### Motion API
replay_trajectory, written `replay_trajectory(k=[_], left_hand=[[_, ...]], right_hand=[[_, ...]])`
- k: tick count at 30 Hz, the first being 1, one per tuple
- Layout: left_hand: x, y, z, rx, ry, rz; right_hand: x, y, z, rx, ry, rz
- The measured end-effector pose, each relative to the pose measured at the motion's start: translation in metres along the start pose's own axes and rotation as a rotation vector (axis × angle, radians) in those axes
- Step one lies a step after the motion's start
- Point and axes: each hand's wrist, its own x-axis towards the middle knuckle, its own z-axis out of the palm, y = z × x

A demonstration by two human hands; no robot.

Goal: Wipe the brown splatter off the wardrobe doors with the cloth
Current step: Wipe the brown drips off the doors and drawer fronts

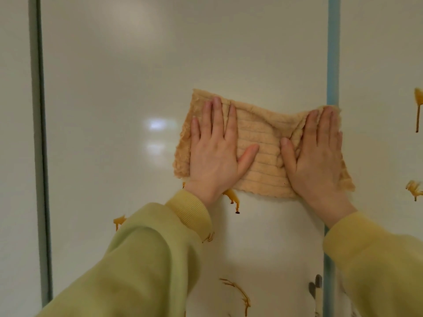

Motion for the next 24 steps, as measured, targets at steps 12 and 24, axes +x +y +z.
replay_trajectory(k=[12, 24], left_hand=[[-0.053, -0.012, 0.004, -0.052, -0.048, 0.199], [-0.086, -0.087, -0.003, -0.071, -0.046, 0.297]], right_hand=[[-0.069, -0.012, 0.011, -0.014, -0.010, 0.186], [-0.117, -0.077, 0.036, 0.023, 0.000, 0.263]])
